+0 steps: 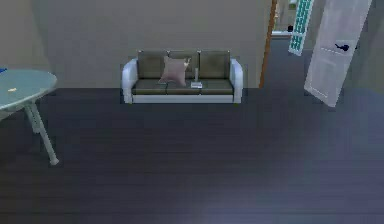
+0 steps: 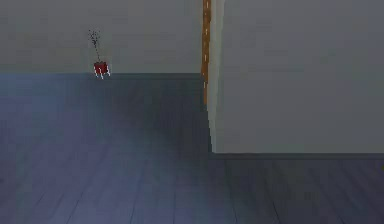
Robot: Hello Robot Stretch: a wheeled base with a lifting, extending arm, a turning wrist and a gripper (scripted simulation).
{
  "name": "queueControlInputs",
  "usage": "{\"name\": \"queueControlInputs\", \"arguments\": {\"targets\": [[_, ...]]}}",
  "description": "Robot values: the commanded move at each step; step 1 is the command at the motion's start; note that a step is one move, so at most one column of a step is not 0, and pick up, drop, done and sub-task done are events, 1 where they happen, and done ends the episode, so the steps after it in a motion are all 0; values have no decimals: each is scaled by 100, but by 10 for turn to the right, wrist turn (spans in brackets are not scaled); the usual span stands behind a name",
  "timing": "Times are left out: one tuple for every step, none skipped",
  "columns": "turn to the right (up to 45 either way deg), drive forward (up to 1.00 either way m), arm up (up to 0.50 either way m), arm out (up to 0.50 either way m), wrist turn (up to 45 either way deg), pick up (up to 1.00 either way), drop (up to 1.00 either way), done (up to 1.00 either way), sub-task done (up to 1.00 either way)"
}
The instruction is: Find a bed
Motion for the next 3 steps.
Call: {"name": "queueControlInputs", "arguments": {"targets": [[240,0,0,0,0,0,0,0,0],[30,0,0,0,0,0,0,0,0],[0,100,0,0,0,0,0,0,0]]}}
